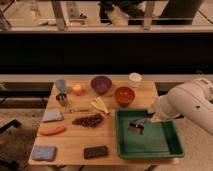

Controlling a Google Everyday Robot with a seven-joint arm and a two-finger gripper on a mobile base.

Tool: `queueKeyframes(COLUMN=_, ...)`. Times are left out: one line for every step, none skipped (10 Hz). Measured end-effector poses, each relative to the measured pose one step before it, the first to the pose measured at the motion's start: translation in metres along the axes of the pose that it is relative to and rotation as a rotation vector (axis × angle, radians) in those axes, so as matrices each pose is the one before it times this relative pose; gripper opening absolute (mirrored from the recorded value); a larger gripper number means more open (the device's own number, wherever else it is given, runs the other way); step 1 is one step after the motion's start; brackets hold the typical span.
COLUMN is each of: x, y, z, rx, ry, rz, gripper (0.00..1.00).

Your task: Wipe tray with brush

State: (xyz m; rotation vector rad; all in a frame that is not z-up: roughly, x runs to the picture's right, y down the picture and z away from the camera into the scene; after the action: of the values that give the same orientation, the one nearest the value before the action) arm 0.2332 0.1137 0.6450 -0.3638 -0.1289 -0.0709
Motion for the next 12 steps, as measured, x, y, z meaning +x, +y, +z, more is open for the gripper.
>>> queueKeyframes(x=0.01054, y=0.00462, z=0.00887, rx=-0.00516, ry=0.00556, rz=0.01168, gripper=0.0)
queueKeyframes(x=0.0057, y=0.00339, z=0.01587, rx=-0.00508, ry=0.001, rz=0.00332, gripper=0.0)
queueKeyframes(x=-0.00029, y=0.00039, z=0.0129, rx=-0.0052, ry=-0.00018, rz=-0.00266, gripper=0.0)
queueKeyframes(x=-0.00325, y=-0.00222, z=0.01919, rx=-0.00855, ry=-0.00067, rz=-0.00665, gripper=0.0)
queueKeyframes(x=-0.00346, y=-0.00341, z=0.00995, rx=-0.00436, ry=-0.00092, rz=-0.0093, gripper=0.0)
queueKeyframes(x=-0.00168, y=-0.00202, z=0.00609, rx=-0.00444, ry=-0.00194, rz=-0.00255, gripper=0.0)
queueKeyframes(x=-0.00228, y=-0.00097, z=0.00354, rx=-0.00374, ry=-0.00025, rz=-0.00554, gripper=0.0)
queueKeyframes(x=-0.00297, y=0.00239, z=0.00272, rx=-0.00524, ry=-0.00462, rz=-0.00184, gripper=0.0)
queueKeyframes(x=-0.00196, y=0.00355, z=0.00344, rx=-0.00063, ry=0.00063, rz=-0.00668, gripper=0.0)
queueKeyframes(x=-0.00424, y=0.00591, z=0.0039, rx=-0.00017, ry=-0.00764, rz=-0.00369, gripper=0.0)
queueKeyframes(x=-0.00286, y=0.00653, z=0.00408, rx=0.00077, ry=-0.00392, rz=-0.0043, gripper=0.0)
queueKeyframes(x=-0.00463, y=0.00674, z=0.00444, rx=0.00308, ry=-0.01241, rz=-0.00236, gripper=0.0)
